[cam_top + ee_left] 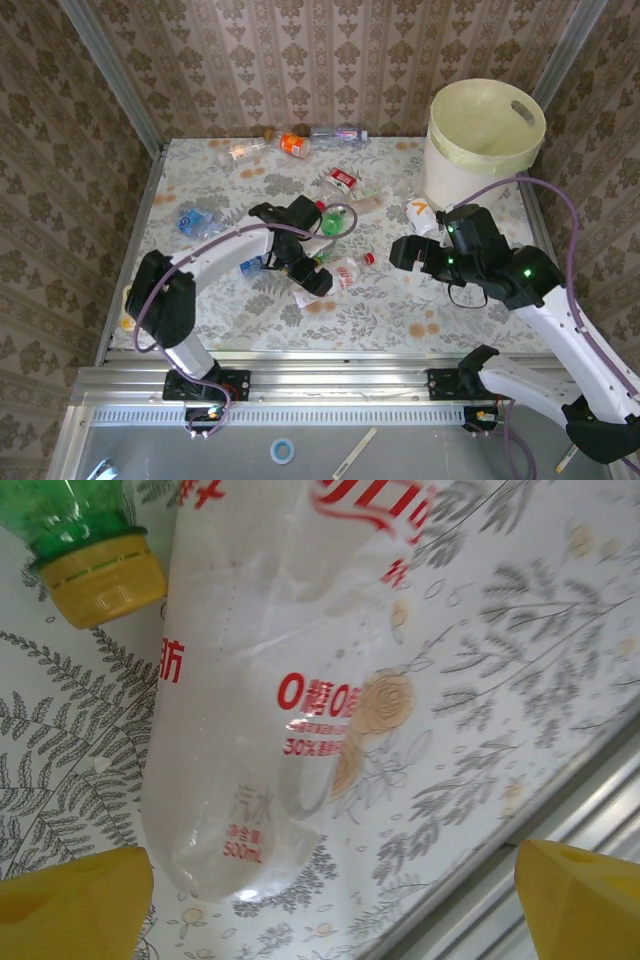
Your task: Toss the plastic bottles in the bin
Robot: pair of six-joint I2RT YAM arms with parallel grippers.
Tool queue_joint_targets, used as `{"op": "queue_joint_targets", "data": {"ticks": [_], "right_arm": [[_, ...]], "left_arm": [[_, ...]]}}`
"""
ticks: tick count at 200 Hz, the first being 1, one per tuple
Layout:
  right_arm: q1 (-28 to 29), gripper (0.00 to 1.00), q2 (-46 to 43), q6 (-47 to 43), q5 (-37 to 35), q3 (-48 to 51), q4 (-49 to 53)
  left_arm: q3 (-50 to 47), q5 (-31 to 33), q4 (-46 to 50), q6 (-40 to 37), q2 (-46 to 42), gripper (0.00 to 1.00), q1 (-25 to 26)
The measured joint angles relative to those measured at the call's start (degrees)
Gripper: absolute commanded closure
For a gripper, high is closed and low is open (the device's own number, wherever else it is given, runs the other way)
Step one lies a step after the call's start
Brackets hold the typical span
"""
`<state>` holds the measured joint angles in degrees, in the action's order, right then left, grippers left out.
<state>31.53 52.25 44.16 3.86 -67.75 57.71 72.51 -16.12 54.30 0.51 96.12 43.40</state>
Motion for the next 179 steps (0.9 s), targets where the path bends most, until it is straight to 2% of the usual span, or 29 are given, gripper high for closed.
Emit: {"op": "queue_joint_targets", "data": {"ticks": [80,135,151,179], "right_arm": [[1.8,0.0,0.6,1.5,-0.3,0.2,-1.9],[2.1,0.0,0.8,1.5,-0.5,0.8,-2.1],[2.1,0.0,0.9,1.5,-0.5,0.8,-2.1],[2.1,0.0,0.9,1.5,-0.7,1.1,-2.1]], "left_arm": [[0.9,3.1,0.3,-7.8,9.7,0.08,0.1],[1.8,3.1,-1.0,-9.0,11.9,0.11,0.9],[1.7,2.8,-1.4,-9.2,12.3,0.17,2.1],[0.6,1.5,-3.1,-8.9,13.3,0.38,3.6]]}}
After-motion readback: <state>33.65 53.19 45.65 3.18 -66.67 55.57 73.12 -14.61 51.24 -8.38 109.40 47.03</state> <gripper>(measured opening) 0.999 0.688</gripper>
